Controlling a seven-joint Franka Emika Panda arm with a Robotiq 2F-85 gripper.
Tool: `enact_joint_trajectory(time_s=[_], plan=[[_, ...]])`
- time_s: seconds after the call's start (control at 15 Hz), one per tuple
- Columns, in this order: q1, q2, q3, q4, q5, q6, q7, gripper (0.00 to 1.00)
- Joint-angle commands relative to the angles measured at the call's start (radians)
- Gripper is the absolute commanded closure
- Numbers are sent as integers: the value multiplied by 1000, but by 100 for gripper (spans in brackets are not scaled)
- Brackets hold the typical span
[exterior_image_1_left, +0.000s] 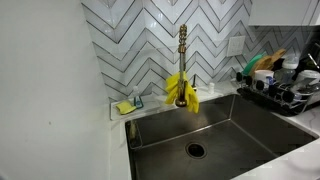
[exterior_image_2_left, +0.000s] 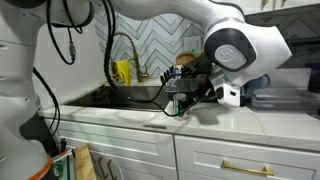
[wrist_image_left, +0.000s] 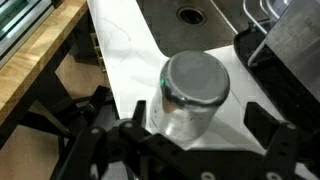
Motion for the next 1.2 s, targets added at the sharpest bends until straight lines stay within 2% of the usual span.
enact_joint_trajectory(time_s=[0.0, 0.2, 0.27, 0.33, 0.47, 0.67, 0.93, 1.13], plan=[[-16, 47, 15, 48, 35, -59, 37, 0], [-15, 69, 19, 65, 48, -86, 51, 0], [-15, 75, 20, 69, 50, -95, 56, 5], [-15, 79, 19, 72, 50, -100, 61, 25], [-16, 87, 18, 82, 48, -117, 69, 30], [-14, 91, 16, 85, 48, -126, 81, 56], [-4, 79, 14, 79, 33, -111, 98, 58], [36, 30, 7, 44, -22, -52, 104, 58]])
